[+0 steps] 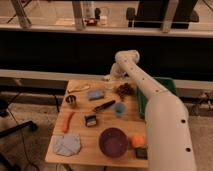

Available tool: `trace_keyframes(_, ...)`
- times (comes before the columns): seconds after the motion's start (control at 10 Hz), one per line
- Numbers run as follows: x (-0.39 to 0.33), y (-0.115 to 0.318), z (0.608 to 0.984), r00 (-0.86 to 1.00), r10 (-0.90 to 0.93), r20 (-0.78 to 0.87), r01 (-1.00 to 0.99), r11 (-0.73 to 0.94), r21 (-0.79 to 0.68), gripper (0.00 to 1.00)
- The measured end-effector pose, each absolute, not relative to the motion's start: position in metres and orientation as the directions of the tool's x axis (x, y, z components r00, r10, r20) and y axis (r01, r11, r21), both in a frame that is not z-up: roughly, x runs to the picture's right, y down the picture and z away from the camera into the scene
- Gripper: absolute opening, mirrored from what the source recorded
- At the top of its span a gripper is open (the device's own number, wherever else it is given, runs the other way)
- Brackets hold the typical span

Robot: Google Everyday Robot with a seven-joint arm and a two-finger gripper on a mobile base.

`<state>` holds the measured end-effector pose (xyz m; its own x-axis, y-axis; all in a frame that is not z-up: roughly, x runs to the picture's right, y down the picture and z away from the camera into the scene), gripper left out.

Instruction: Place fork in paper cup

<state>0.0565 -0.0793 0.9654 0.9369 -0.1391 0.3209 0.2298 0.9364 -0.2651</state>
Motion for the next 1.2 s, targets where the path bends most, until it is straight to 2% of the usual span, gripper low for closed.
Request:
trace_keyframes(0.1,0.059,-0.077,0.964,0.937,-0.137,0.320,0.229,0.936,-0.269,0.26)
trace_keyframes(0.3,0.069,-0.074,0.962,0.940,-0.131,0.315,0.222,0.937,-0.271,0.43)
trace_keyframes(0.5,0.074,-0.072,0.961,0.940,-0.128,0.315,0.219,0.937,-0.273,0.63)
trace_keyframes(0.6,0.074,-0.072,0.960,0.940,-0.131,0.316,0.222,0.936,-0.272,0.66)
trace_keyframes(0.8,0.077,-0.070,0.959,0.941,-0.131,0.313,0.221,0.936,-0.273,0.61)
trace_keyframes(1.0,0.084,-0.068,0.957,0.942,-0.123,0.312,0.214,0.937,-0.275,0.43)
trace_keyframes(1.1,0.087,-0.068,0.955,0.942,-0.123,0.311,0.213,0.938,-0.275,0.39)
trace_keyframes(1.2,0.088,-0.066,0.954,0.942,-0.130,0.309,0.219,0.936,-0.274,0.41)
